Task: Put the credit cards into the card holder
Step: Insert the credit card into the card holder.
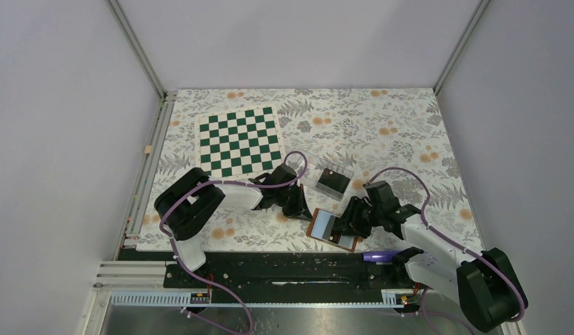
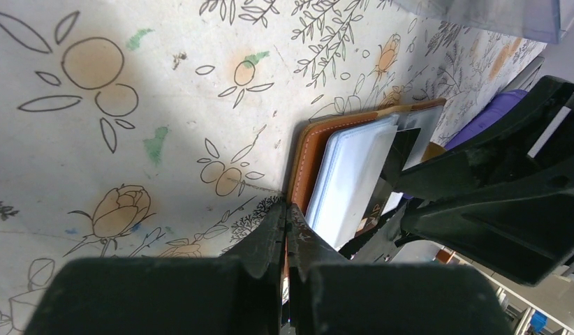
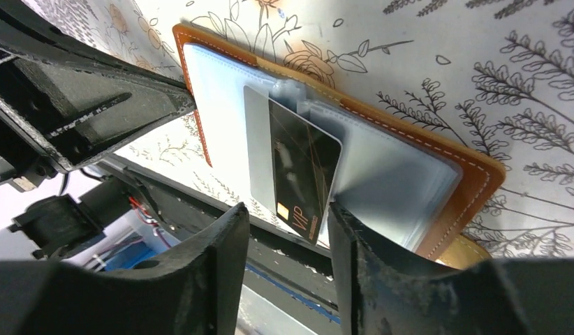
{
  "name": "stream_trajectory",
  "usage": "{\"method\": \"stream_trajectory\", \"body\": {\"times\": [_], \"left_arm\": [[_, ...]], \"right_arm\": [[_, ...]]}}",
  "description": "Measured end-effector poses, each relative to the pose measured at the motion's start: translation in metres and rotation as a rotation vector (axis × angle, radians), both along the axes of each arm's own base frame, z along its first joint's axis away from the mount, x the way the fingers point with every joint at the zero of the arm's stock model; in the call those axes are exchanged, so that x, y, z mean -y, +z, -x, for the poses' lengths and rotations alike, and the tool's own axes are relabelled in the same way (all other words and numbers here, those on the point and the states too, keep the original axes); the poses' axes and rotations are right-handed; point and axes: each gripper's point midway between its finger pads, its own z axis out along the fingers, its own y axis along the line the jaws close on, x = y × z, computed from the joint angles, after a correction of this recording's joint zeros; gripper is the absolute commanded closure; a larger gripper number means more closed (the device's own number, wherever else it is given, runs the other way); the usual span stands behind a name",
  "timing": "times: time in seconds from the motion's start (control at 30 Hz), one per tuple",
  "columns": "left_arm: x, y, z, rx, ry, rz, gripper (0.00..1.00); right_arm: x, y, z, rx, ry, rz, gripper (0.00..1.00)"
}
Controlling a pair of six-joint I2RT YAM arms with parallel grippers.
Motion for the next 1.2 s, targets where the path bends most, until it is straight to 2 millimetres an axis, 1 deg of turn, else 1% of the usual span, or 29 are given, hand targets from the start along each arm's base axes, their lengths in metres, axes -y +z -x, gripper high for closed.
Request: {"method": "stream_trajectory", "body": {"times": [0.13,0.3,0.4,0.57,0.67,0.77,0.83,0.9,0.97,1.07,1.2], "left_arm": [[0.0,0.0,0.0,-0.001,-0.001,0.001,1.0],[0.002,0.0,0.0,-0.002,-0.005,0.009,1.0],[0.002,0.0,0.0,-0.003,-0.006,0.009,1.0],[0.002,0.0,0.0,-0.004,-0.005,0.01,1.0],[0.002,0.0,0.0,-0.006,-0.003,0.01,1.0],[0.002,0.001,0.0,-0.006,0.0,0.009,1.0],[0.001,0.001,0.0,-0.004,0.002,0.007,0.99],[-0.001,0.001,0.0,0.0,0.008,-0.006,0.89],[-0.006,0.002,0.001,0.009,0.013,-0.023,0.82],[-0.015,0.005,0.0,0.025,0.028,-0.048,0.77],[-0.03,0.008,-0.002,0.054,0.046,-0.07,0.74]], "right_arm": [[0.003,0.005,0.0,0.007,0.033,0.047,0.44],[0.003,-0.002,0.003,-0.026,0.055,0.075,0.45],[-0.004,-0.002,0.001,-0.039,0.076,0.067,0.49],[-0.016,-0.004,-0.004,-0.048,0.11,0.064,0.62],[-0.022,-0.003,-0.005,-0.048,0.123,0.059,0.64],[-0.029,-0.002,-0.006,-0.041,0.143,0.059,0.62],[-0.03,-0.003,-0.005,-0.047,0.15,0.062,0.58],[-0.03,-0.004,-0.004,-0.049,0.153,0.066,0.51],[-0.029,-0.003,-0.005,-0.041,0.154,0.073,0.46],[-0.025,0.0,-0.006,-0.022,0.151,0.095,0.44],[-0.017,0.006,-0.006,0.007,0.133,0.125,0.44]]}}
